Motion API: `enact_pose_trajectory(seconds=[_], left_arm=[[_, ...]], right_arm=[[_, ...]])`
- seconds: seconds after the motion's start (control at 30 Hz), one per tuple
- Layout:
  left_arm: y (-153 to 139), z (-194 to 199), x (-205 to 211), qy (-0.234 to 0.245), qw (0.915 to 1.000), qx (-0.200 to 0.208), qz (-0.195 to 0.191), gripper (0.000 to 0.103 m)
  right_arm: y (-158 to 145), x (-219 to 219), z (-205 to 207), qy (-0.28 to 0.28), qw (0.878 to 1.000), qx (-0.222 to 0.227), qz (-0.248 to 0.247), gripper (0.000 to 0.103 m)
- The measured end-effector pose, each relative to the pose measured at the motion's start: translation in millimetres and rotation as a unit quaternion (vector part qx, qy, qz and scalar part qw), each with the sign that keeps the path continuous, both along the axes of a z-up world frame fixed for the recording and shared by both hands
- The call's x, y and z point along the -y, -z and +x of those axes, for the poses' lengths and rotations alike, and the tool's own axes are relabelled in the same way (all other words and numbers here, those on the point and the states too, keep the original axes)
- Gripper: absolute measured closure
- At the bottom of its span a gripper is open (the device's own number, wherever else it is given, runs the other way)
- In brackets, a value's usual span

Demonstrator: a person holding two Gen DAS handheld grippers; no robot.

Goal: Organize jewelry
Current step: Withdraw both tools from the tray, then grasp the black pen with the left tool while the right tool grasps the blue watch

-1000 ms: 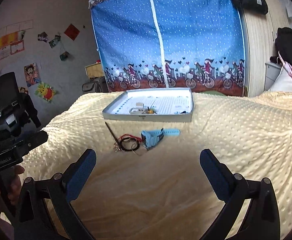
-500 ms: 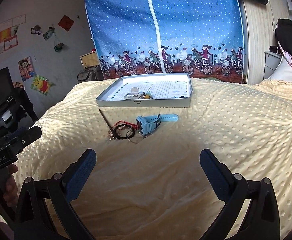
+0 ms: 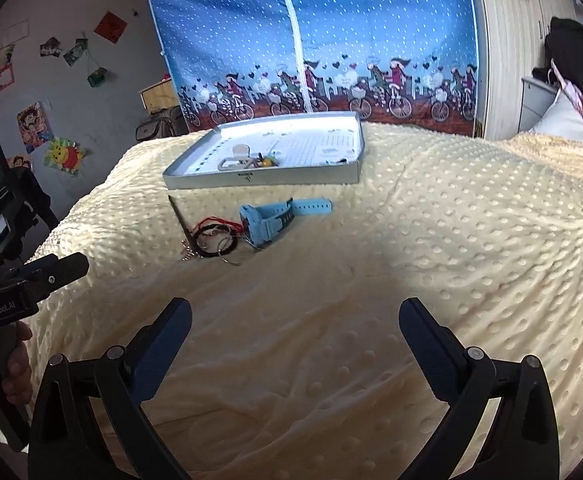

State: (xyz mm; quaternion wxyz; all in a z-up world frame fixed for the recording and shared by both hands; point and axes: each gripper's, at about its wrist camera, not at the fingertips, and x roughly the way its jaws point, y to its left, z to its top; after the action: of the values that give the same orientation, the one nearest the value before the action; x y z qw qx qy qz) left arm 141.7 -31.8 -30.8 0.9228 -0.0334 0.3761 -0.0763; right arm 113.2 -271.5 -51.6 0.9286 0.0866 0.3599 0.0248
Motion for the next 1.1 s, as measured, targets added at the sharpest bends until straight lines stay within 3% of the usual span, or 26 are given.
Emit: enact_pose_trajectory(seconds=[0.13,0.27,0.47,0.67,0.83,0.97,1.1], left_arm=[[6.5,25.8,-1.1,0.015,0.9997,-0.018,0.008,0.0],[14.5,52.4,-7.0,0.013,0.9992,-0.037,-0.012,0.002],[31.2,90.0,-13.1,0.013,0.9957,-0.073,-0.055,0.027],[47.8,117.9,-9.6,0.039,0.9898,-0.109,-0.084,0.051],[60.4,134.4,-2.4,0.056,0.9851,-0.139,-0.085,0.062],[69.6,144.3,-0.4,0.053,0.981,-0.162,-0.093,0.072],[75.2,153.8,-3.0,0.047,0.9768,-0.173,-0.117,0.074]], right_arm=[[7.8,4.7,15.7,-0.008,1.0,-0.011,0.007,0.001],[13.3,3.5,35.3,-0.023,1.0,-0.007,0.02,0.001],[25.4,-7.1,82.1,-0.063,0.997,-0.011,0.035,0.003],[47.7,-19.9,139.0,-0.097,0.993,-0.037,0.058,0.03],[68.6,-33.4,166.8,-0.105,0.989,-0.061,0.082,0.039],[77.8,-36.1,175.3,-0.111,0.986,-0.061,0.105,0.052],[86.4,-30.3,178.6,-0.115,0.981,-0.059,0.144,0.054]])
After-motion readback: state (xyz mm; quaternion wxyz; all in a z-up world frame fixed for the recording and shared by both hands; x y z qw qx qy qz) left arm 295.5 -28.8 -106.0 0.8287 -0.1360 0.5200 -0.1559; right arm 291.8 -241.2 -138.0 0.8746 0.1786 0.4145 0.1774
